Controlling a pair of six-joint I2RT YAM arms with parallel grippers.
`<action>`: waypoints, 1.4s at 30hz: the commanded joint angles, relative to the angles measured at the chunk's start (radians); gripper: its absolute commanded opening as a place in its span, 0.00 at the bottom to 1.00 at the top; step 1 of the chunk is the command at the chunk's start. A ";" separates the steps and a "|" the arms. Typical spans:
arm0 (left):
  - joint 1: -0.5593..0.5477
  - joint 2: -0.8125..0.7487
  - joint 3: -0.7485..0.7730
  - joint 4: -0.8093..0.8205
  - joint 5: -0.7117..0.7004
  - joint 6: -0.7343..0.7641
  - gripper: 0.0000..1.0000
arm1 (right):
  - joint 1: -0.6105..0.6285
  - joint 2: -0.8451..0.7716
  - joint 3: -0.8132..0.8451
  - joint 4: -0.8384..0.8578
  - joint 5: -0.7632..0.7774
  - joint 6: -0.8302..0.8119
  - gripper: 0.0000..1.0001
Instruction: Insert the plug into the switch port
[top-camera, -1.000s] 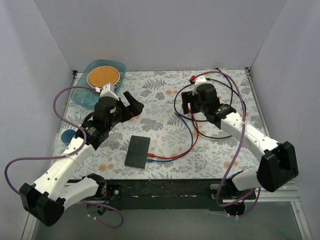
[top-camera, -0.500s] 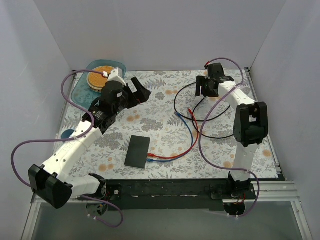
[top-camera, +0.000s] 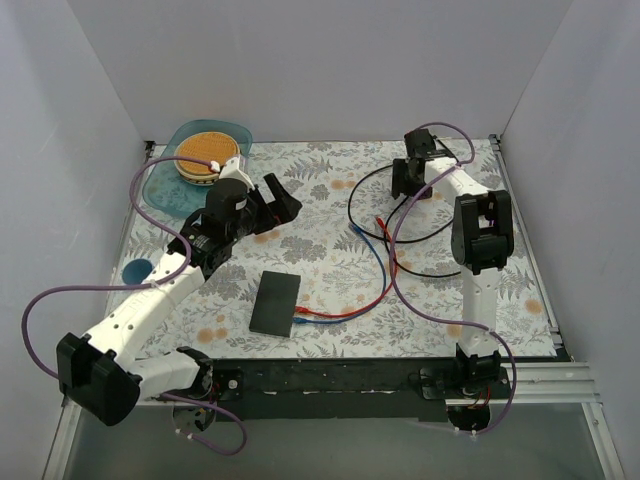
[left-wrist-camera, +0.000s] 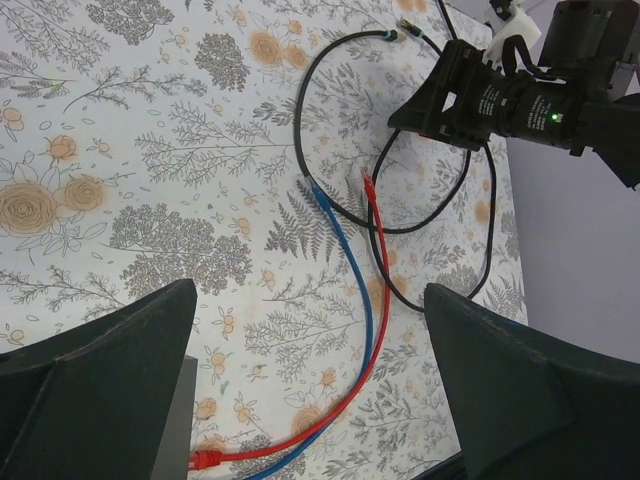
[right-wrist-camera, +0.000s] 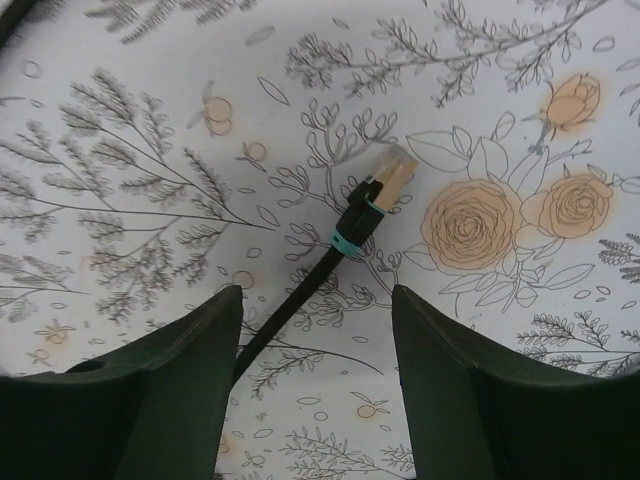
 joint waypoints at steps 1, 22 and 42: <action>-0.001 0.011 0.028 0.005 0.039 0.024 0.98 | -0.013 -0.038 -0.043 0.039 0.049 0.003 0.66; -0.001 0.009 0.011 0.029 0.094 0.038 0.98 | -0.017 0.106 0.020 0.057 -0.122 0.010 0.01; -0.001 -0.015 -0.007 0.018 0.077 0.047 0.98 | -0.021 -0.909 -0.336 0.602 -0.526 0.050 0.01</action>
